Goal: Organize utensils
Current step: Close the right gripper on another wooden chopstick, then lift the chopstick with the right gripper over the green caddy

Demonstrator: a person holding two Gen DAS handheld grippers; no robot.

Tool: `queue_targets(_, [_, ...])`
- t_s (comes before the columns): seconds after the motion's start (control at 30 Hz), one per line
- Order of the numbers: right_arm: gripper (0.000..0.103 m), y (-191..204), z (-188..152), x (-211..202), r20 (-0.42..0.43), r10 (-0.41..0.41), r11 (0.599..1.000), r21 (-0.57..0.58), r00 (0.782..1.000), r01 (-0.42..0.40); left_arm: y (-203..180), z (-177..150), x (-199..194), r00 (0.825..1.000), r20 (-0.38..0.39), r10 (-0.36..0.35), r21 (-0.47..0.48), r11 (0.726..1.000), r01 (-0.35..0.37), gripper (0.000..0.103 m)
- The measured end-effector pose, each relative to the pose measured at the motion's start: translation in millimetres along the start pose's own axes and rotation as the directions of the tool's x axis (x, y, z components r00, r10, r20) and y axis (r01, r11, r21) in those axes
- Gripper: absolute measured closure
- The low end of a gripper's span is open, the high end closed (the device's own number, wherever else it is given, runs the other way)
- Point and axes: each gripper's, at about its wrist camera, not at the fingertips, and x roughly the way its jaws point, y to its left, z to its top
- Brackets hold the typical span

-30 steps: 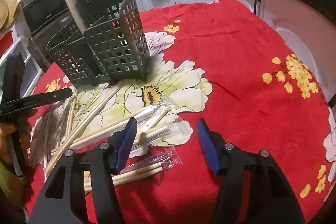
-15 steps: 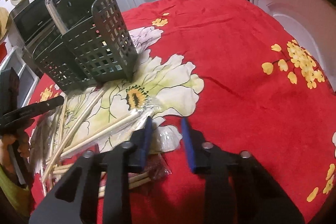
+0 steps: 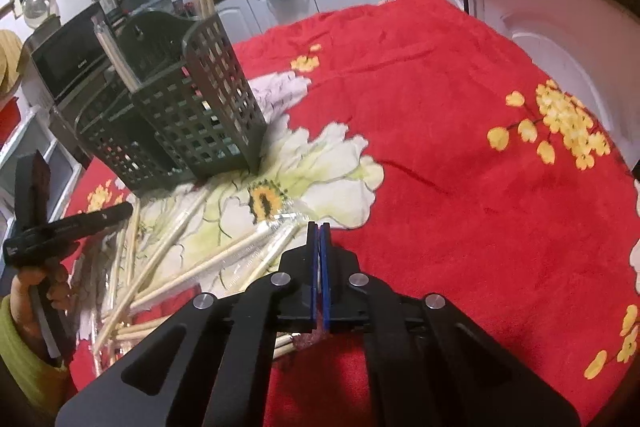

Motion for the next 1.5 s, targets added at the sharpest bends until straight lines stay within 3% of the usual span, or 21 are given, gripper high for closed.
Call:
queue_targets(0.4, [0.102,23,17,-37,0.102,0.033,0.998,-0.063,0.994,-0.026,-8,4,-54,0.991,0.131,-0.015,0.021,1.0,0.012,0.101])
queue_targets(0.9, [0.102,74,48,-93,0.234,0.106,0.969,-0.24,0.967,-0.049,-39,16,-115,0.96,0.273,-0.058,0.095,0.995,0.033,0.101])
queue_targets(1.5, [0.102,111,59,-129,0.284,0.176,0.928,-0.368,0.943,-0.062,-97,26,-156,0.924,0.347,-0.163,0.248,0.966,0.077,0.101])
